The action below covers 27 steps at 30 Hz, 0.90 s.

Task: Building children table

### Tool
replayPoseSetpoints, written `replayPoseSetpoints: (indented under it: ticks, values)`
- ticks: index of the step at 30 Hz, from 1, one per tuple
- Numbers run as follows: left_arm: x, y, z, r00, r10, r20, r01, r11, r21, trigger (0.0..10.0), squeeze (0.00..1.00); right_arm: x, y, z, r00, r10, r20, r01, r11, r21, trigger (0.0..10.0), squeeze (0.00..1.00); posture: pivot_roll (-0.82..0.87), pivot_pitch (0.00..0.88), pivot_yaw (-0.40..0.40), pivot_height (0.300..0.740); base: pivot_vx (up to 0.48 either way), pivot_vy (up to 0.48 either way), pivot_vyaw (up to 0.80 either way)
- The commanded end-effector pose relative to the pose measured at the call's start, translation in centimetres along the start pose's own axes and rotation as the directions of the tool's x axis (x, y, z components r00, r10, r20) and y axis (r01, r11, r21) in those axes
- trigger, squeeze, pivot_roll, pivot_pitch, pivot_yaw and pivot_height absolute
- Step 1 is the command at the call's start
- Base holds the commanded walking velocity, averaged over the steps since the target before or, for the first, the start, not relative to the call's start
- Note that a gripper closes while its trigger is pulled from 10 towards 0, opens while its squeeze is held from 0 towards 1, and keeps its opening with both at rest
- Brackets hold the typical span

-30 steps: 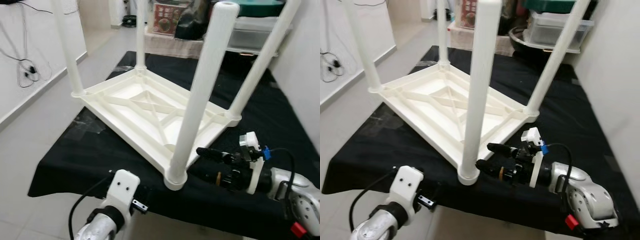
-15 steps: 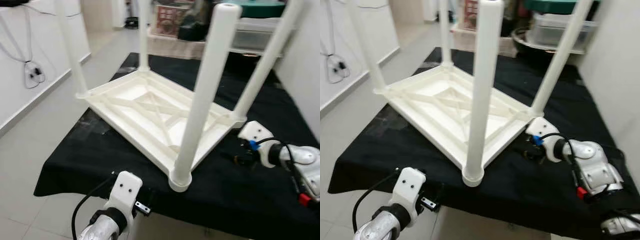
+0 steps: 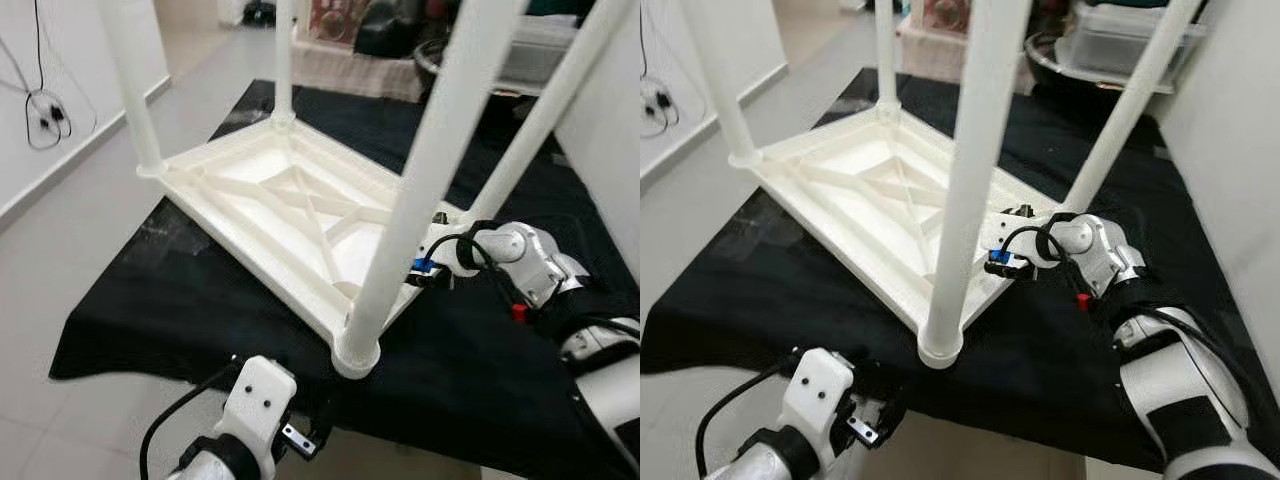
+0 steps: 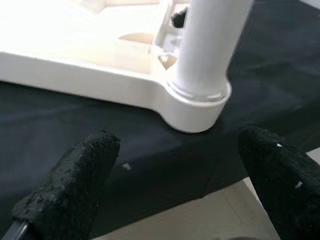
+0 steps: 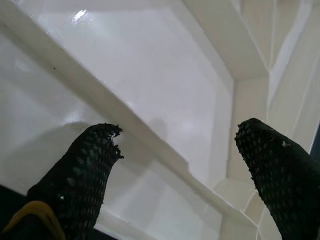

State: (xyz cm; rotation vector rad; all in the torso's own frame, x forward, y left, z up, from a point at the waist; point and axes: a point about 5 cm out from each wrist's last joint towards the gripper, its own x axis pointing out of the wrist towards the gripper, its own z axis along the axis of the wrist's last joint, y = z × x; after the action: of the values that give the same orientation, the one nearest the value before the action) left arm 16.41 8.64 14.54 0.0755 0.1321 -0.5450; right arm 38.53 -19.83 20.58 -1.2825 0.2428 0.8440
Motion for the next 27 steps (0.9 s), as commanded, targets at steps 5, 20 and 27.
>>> replayPoseSetpoints:
  ticks: [5, 20, 27]
  values:
    - [-0.6, -0.7, -0.1, 0.999, -0.016, -0.030, 0.015, 1.000, -0.016, 10.0, 0.00, -0.6, -4.1, 2.3, 0.995, -0.103, 0.008, 0.103, 0.991, -0.087, 10.0, 0.00, 0.08, 0.196, -0.143, 0.740, 0.000, 0.000, 0.00]
    - [-0.7, -0.9, -0.6, 0.998, -0.035, -0.059, 0.034, 0.999, -0.012, 10.0, 0.00, -4.0, -6.3, -0.2, 0.957, -0.049, -0.284, -0.060, 0.931, -0.361, 10.0, 0.00, 0.08, 0.160, -0.130, 0.740, 0.000, 0.000, 0.00]
    - [-0.5, -0.9, -0.6, 0.997, -0.035, -0.066, 0.035, 0.999, -0.008, 10.0, 0.00, -2.8, -4.3, -0.3, 0.954, 0.068, -0.292, -0.198, 0.876, -0.441, 10.0, 0.00, 0.08, 0.157, -0.129, 0.740, 0.000, 0.000, 0.00]
